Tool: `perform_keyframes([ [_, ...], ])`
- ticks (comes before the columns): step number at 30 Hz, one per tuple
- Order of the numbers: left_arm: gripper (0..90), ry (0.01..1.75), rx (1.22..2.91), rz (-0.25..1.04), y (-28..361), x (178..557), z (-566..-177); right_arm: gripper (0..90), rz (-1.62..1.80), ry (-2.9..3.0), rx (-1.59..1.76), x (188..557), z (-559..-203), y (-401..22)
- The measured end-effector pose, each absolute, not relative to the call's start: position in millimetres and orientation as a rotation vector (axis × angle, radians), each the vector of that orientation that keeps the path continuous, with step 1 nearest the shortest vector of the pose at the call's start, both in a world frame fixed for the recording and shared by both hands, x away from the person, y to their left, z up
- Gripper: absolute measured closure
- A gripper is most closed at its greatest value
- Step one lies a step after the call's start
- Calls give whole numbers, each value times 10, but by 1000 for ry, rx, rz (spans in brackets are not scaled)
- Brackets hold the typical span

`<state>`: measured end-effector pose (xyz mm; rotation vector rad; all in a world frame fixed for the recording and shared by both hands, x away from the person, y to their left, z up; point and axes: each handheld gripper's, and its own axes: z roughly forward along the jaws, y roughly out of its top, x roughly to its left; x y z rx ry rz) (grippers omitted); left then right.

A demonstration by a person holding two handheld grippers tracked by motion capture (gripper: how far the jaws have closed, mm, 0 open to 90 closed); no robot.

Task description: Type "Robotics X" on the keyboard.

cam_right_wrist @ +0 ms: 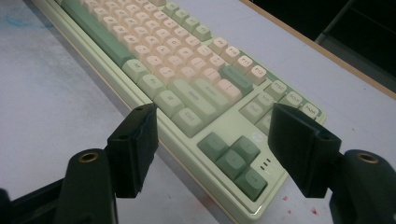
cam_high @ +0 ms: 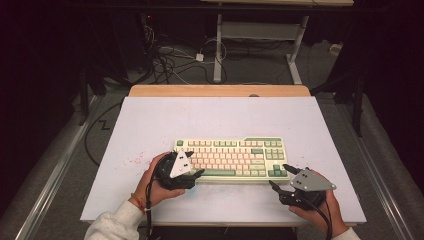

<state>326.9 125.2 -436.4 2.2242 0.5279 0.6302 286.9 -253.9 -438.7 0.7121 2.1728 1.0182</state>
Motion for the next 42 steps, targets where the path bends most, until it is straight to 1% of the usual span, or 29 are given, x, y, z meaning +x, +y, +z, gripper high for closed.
perform_keyframes([
  [4,233,542,2215,626,1337,3247,-4383,371,1026,2173,716,2874,-4380,-2552],
  [8,210,563,2210,627,1436,3216,-4414,450,1039,2174,726,2879,-4362,-2569],
  [11,206,583,2214,628,1506,3197,-4444,572,1056,2189,733,2897,-4336,-2578],
  [12,204,592,2216,630,1525,3191,-4455,629,1059,2199,735,2908,-4326,-2578],
  [16,202,606,2229,626,1585,3159,-4500,777,1049,2227,749,2983,-4287,-2565],
  [19,202,614,2233,627,1632,3131,-4523,851,1056,2247,777,3067,-4267,-2546],
  [21,202,629,2233,616,1660,3113,-4539,881,1062,2264,785,3118,-4263,-2518],
  [23,202,634,2232,624,1690,3102,-4539,900,1059,2280,779,3161,-4264,-2477],
  [37,202,660,2244,609,1759,3048,-4575,900,997,2378,758,3461,-4403,-2161],
  [42,203,667,2255,593,1761,3034,-4593,900,974,2395,751,3508,-4447,-2107],
])
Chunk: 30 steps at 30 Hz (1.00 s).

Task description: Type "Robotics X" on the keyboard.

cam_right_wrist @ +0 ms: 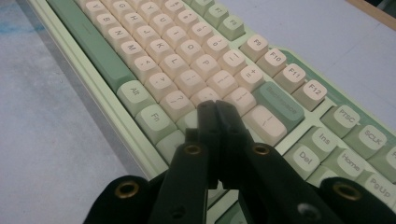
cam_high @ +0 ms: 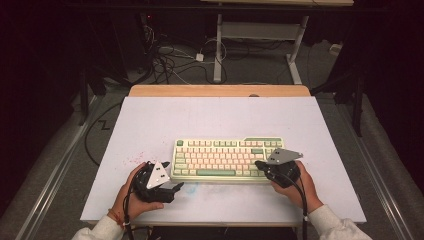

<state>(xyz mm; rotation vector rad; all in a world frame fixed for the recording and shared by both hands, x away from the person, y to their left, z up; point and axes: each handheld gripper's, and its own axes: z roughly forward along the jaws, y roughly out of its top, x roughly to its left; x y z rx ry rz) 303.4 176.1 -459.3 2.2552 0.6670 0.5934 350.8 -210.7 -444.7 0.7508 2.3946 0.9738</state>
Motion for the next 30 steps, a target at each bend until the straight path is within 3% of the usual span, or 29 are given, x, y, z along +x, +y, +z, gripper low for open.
perform_keyframes([
  [12,229,657,2243,588,1756,3018,-4561,900,932,2410,774,3595,-4558,-2085],
  [16,345,659,2234,567,1770,3011,-4518,900,932,2410,775,3591,-4559,-2089],
  [26,804,718,2232,535,1858,3054,-4429,900,936,2400,775,3574,-4569,-2099],
  [30,872,719,2249,533,1852,3072,-4404,900,936,2401,777,3575,-4569,-2099],
])
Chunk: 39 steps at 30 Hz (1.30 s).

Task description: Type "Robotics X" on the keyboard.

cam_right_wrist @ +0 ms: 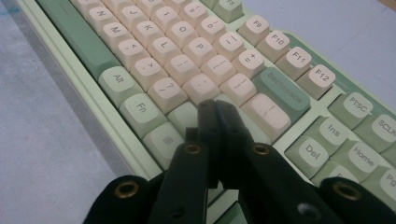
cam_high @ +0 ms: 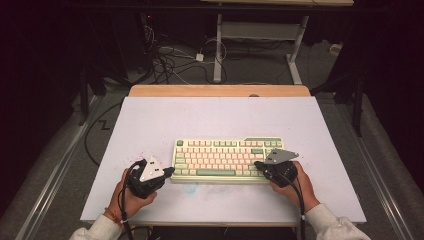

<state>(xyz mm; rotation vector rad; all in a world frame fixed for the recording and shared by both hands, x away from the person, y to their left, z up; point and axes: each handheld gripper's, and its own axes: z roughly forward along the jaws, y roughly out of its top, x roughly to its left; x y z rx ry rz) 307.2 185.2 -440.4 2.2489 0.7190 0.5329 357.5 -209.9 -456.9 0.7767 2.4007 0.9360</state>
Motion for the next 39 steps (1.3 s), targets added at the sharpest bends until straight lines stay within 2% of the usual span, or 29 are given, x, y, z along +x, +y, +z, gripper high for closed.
perform_keyframes([
  [16,872,701,2296,469,1580,3357,-4287,900,932,2391,777,3572,-4575,-2095],
  [39,869,646,2412,392,1115,3672,-4447,900,923,2382,769,3552,-4578,-2100],
])
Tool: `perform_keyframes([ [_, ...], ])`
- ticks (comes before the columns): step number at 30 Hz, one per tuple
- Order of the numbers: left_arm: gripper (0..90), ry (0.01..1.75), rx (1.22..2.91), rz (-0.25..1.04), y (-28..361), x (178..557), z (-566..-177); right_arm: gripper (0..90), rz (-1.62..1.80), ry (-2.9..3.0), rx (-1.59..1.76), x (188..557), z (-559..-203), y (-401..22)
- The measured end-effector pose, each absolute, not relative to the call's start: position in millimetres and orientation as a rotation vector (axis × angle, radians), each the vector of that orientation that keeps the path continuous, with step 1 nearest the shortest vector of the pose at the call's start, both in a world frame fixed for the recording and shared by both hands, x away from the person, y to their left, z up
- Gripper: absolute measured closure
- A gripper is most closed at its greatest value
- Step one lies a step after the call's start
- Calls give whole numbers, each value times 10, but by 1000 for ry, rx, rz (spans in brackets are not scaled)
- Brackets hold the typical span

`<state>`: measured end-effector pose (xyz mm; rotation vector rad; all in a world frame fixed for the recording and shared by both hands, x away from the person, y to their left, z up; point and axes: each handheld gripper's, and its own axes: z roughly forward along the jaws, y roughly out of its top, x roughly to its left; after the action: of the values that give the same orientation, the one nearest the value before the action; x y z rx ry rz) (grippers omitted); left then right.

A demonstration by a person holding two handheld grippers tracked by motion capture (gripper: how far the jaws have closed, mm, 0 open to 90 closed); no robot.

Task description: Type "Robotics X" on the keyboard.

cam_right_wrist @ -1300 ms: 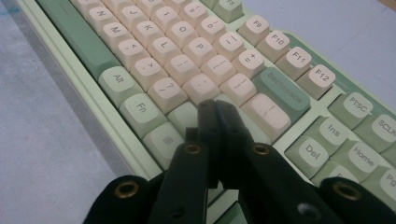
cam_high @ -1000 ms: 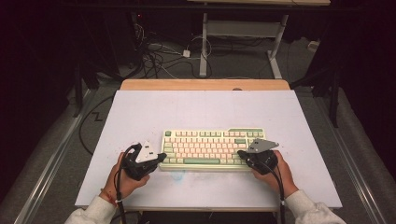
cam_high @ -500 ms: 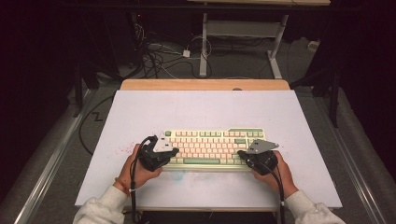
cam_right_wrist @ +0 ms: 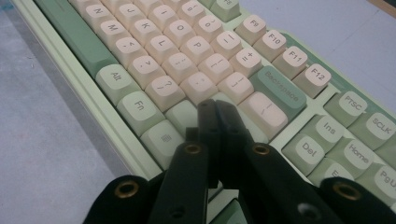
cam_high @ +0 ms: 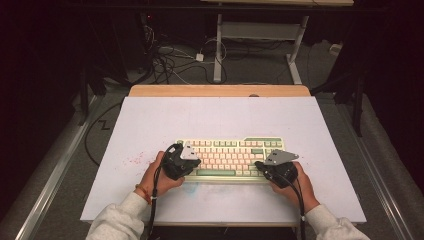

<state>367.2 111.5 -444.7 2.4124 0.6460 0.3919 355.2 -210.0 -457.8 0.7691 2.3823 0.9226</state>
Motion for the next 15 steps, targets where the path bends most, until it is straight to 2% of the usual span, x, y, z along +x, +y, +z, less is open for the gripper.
perform_keyframes([
  [15,869,631,2464,390,1065,3692,-4486,900,917,2380,764,3548,-4579,-2095],
])
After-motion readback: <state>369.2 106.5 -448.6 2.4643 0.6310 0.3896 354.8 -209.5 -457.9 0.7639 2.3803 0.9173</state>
